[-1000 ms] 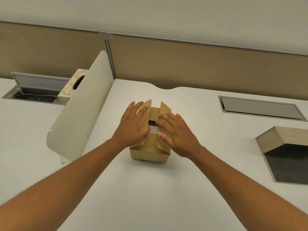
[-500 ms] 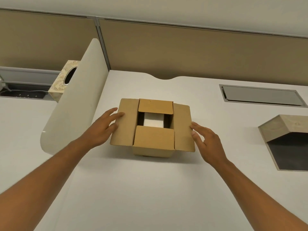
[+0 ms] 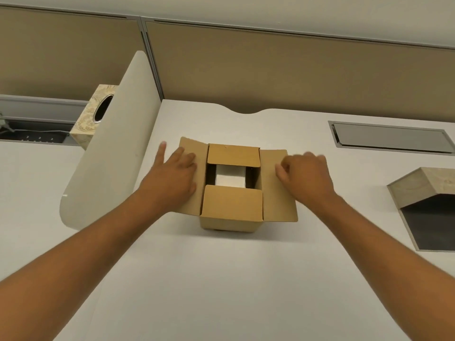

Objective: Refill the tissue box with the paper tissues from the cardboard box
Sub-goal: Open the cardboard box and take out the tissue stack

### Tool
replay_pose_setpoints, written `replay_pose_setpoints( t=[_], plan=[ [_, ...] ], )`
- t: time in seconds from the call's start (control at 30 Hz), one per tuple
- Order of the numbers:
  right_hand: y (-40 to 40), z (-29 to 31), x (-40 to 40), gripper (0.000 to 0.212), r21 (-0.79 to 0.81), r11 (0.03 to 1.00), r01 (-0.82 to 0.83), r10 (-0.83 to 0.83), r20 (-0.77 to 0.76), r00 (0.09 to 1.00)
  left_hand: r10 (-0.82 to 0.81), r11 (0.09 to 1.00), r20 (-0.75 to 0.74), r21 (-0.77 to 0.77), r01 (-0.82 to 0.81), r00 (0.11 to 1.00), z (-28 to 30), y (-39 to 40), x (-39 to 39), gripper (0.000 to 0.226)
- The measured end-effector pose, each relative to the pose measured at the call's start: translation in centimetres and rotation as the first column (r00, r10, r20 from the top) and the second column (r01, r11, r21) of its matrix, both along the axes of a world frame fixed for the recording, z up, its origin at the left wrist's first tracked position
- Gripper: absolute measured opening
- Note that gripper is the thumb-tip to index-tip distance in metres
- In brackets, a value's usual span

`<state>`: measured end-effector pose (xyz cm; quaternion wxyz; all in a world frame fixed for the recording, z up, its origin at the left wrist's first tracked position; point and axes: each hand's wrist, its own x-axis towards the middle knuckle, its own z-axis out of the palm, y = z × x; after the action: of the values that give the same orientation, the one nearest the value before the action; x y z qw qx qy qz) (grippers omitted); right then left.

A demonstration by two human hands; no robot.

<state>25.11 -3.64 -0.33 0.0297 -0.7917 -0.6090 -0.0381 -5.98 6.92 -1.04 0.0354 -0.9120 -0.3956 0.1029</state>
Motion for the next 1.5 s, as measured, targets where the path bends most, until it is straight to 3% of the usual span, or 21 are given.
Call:
replay_pose_setpoints(
  t=[0.07,0.13,0.27,0.33,0.47,0.6,0.7,0.77,0.87,1.1,1.17,1.33,1.4,1.5],
  plan=[
    [2.4,1.5,-1.2,0.045,-0.054,0.997,-0.051,0.055,0.063,0.997,-0.127,0.991,0.020,0.032,0.126,0.992,1.0,-0.9,1.6,0.047],
    [4.2,1.9,-2.5,0.053,-0.103,0.986,-0.135,0.145,0.096,0.985,-0.203,0.978,0.028,-0.042,0.204,0.979,1.5,-2.1,3.3,0.049],
    [6.2,1.4,-3.8,0.067,-0.250,0.939,-0.237,0.277,0.139,0.951,-0.098,0.968,0.122,-0.217,0.123,0.988,2.1,-4.0,5.4,0.045],
    [6.7,1.4,-3.6,0.054,-0.248,0.920,-0.302,0.345,0.152,0.926,-0.047,0.976,0.218,-0.198,0.091,0.975,2.8,-4.5,5.4,0.041],
    [8.0,2.7,-3.0,0.033,-0.080,0.935,-0.344,0.350,0.070,0.934,0.011,0.973,0.391,-0.215,0.080,0.920,4.8,-6.7,4.2,0.041],
    [9.3,2.9,-3.1,0.023,0.152,0.945,-0.289,0.282,0.066,0.957,-0.005,0.937,0.289,-0.333,0.106,0.957,5.8,-10.0,3.8,0.055],
    [9.8,2.1,-3.6,0.023,0.210,0.942,-0.261,0.239,0.124,0.963,-0.060,0.908,0.224,-0.393,0.146,0.973,5.3,-12.1,3.7,0.055],
    [10.1,1.1,-3.6,0.029,0.177,0.951,-0.252,0.225,0.159,0.961,-0.064,0.883,0.186,-0.448,0.142,0.981,4.2,-13.7,3.3,0.057],
    [10.2,-0.8,-3.4,0.033,0.120,0.959,-0.258,0.240,0.150,0.959,-0.071,0.841,0.136,-0.525,0.132,0.988,1.9,-16.2,2.6,0.080],
    [9.6,-3.0,-3.5,0.041,-0.065,0.952,-0.299,0.301,0.021,0.953,-0.117,0.904,-0.007,-0.415,0.104,0.993,-1.9,-18.9,2.5,0.081],
    [9.4,-2.7,-3.6,0.041,-0.093,0.949,-0.302,0.302,-0.015,0.953,-0.111,0.905,-0.010,-0.413,0.097,0.994,-1.9,-19.0,2.7,0.081],
    [7.1,-1.7,-6.6,0.028,0.171,0.975,-0.142,0.173,-0.187,0.967,0.022,0.907,0.175,-0.418,0.055,0.984,0.6,-17.6,3.2,0.072],
    [5.7,-2.0,-8.5,0.036,0.070,0.994,-0.081,0.098,-0.284,0.954,0.117,0.905,0.258,-0.425,0.004,0.959,1.9,-16.5,3.6,0.072],
    [5.3,-2.4,-10.0,0.073,-0.305,0.952,0.029,-0.173,-0.459,0.871,0.158,0.894,0.265,-0.446,-0.024,0.951,2.6,-15.5,3.7,0.069]
  ],
)
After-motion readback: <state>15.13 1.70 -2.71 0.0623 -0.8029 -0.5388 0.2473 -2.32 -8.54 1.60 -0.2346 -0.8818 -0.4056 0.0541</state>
